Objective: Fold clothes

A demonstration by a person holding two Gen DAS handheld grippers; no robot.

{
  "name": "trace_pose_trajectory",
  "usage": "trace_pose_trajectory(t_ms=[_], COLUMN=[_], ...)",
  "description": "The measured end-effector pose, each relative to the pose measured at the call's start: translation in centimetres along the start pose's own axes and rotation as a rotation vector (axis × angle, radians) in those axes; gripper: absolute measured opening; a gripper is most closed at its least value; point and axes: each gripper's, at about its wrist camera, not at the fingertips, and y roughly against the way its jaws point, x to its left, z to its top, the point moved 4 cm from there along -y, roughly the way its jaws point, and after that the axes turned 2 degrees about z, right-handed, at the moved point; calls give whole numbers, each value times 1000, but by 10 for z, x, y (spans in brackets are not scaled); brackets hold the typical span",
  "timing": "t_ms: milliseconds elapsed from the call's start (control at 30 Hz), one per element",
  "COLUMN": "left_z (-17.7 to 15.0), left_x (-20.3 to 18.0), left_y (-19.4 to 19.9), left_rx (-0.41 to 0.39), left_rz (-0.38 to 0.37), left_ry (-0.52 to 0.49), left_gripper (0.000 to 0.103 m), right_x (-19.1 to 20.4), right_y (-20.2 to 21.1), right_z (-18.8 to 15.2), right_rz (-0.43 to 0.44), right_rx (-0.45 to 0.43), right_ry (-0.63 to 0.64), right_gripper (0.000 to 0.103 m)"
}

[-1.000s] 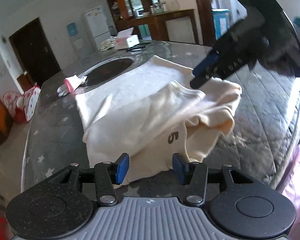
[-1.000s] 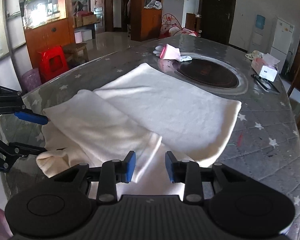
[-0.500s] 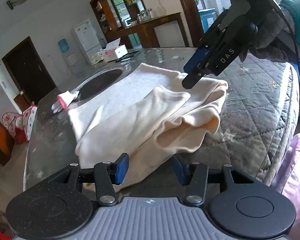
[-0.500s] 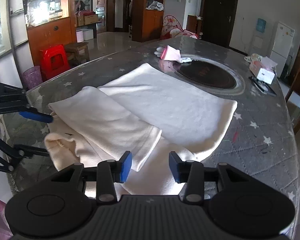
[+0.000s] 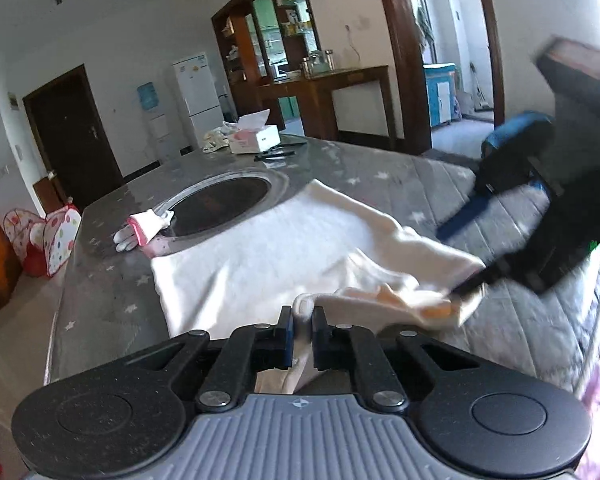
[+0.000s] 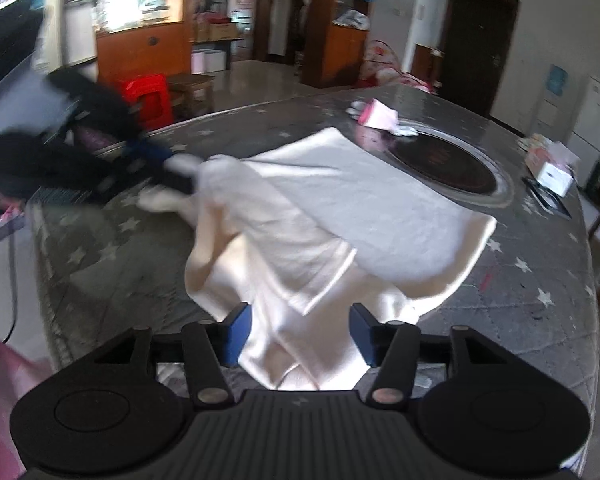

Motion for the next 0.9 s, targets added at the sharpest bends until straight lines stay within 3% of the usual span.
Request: trace_pose_trajectory(t_ms=[200,267,333,533,600,633,700,767,900], left_z=[7,7,8,3,-2,-4,-11,-21,-39], left_x=[12,16,19,19,17,16,14,12,12], left_y=[-14,-17,-19,-17,-14,-12,-6,1,11], left_rx=[25,34,35,38,37,36,24,16,21], left_rz=[-18,-29,-34,-65,-72,-74,-75,-53,-29], left_ry=[36,55,63,58,54,50,34,20,6], left_gripper=[9,9,9,10,13,14,17,43,49], right_x=[16,20,19,19,18,18,16,11,2], right_y=[-8,-12,-18,-36,-42,-45,-48,-45,-39], right_z=[3,4,5,9,10,11,12,13,18], right_rz=[43,54,51,45,43,41,45,56,82], right_rx=[-23,-28,-22,-3,4,7,9,4,-8], right_ry=[88,107,107,107,107,107,94,60,1], right_gripper=[62,70,71,50,37,20,17,15,13])
